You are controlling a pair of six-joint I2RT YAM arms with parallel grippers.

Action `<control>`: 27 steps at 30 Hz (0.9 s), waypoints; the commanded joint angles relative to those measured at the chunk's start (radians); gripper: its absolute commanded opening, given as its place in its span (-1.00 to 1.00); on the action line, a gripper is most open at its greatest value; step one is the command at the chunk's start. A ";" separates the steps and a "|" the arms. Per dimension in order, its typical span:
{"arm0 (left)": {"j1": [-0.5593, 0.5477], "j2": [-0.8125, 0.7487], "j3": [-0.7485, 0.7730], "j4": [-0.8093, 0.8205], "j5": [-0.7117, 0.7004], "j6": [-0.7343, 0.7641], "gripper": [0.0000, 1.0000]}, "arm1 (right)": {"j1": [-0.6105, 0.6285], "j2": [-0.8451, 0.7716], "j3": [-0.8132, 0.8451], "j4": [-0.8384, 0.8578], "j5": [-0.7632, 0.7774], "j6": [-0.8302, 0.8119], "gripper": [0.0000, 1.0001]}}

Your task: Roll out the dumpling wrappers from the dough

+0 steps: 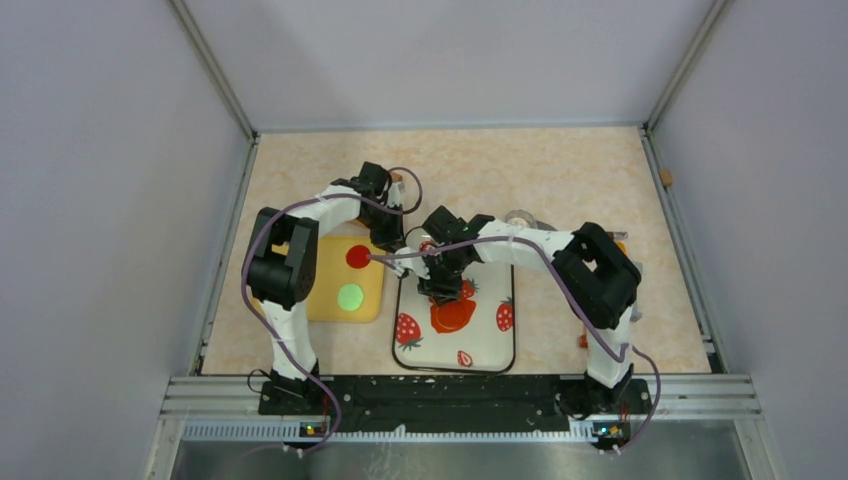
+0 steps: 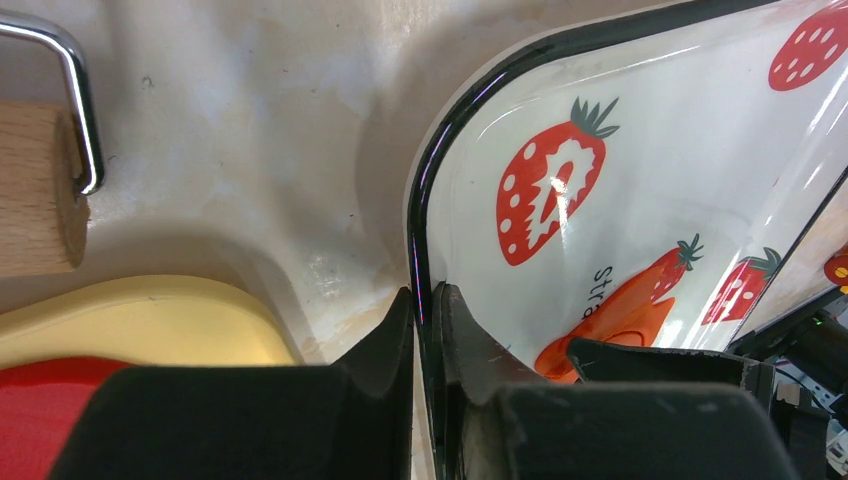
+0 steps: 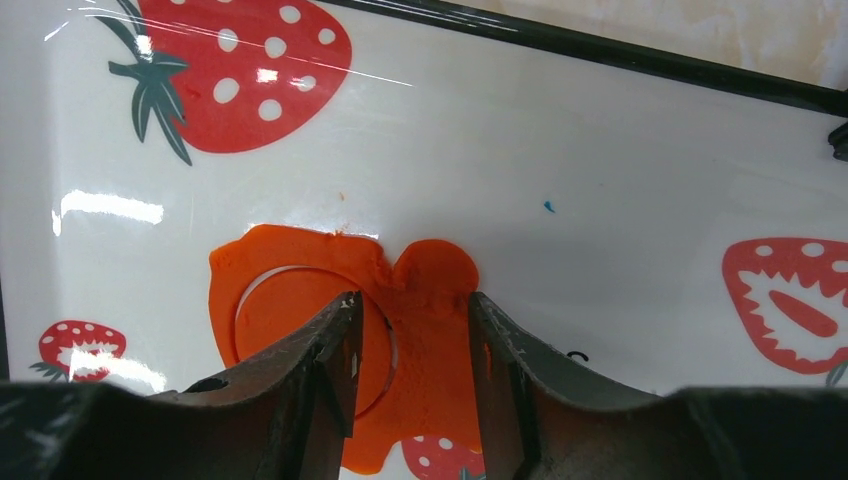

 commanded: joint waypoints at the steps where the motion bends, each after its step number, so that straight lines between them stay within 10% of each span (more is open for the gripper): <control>1: 0.003 -0.016 0.018 0.014 0.007 0.022 -1.00 | -0.018 -0.002 0.047 0.013 -0.022 0.007 -0.13; 27: 0.003 -0.009 0.024 0.016 -0.008 0.018 -1.00 | -0.008 0.049 0.028 -0.118 -0.037 -0.064 -0.33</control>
